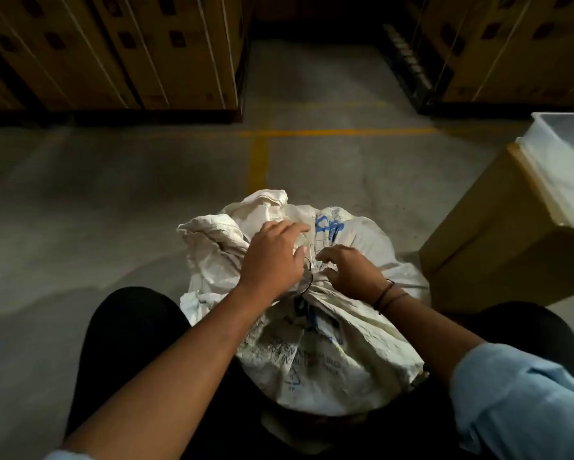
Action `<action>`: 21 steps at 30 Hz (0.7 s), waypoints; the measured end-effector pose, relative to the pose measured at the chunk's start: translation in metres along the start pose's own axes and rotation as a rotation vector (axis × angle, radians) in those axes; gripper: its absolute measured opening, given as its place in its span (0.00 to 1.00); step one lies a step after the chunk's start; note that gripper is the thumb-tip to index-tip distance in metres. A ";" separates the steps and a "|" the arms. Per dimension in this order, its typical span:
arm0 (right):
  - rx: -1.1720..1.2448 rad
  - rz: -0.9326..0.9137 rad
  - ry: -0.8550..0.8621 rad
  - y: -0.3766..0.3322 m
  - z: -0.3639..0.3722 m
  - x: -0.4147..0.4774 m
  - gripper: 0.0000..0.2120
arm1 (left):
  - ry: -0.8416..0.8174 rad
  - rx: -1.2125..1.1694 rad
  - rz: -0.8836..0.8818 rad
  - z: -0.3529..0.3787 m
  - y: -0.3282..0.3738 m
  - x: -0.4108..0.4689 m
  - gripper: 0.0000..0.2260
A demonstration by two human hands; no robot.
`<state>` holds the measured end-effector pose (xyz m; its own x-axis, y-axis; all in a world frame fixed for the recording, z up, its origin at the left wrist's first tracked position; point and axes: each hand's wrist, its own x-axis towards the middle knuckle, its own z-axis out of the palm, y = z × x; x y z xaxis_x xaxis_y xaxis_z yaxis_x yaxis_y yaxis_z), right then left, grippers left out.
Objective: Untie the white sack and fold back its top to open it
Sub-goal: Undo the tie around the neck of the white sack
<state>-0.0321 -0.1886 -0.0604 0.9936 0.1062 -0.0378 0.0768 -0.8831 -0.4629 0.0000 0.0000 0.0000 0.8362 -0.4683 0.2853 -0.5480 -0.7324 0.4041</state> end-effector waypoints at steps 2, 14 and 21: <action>0.006 0.001 -0.016 -0.003 0.002 -0.002 0.15 | -0.057 -0.030 0.005 0.003 0.005 -0.002 0.20; -0.239 -0.025 -0.258 0.006 0.007 0.005 0.33 | -0.428 -0.023 -0.044 0.037 -0.003 -0.003 0.35; -0.448 -0.138 -0.228 0.007 0.009 0.011 0.24 | -0.564 0.284 -0.091 0.052 -0.012 0.003 0.34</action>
<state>-0.0212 -0.1898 -0.0719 0.9323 0.2886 -0.2181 0.2836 -0.9574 -0.0546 0.0100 -0.0179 -0.0491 0.8034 -0.5296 -0.2722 -0.5125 -0.8477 0.1368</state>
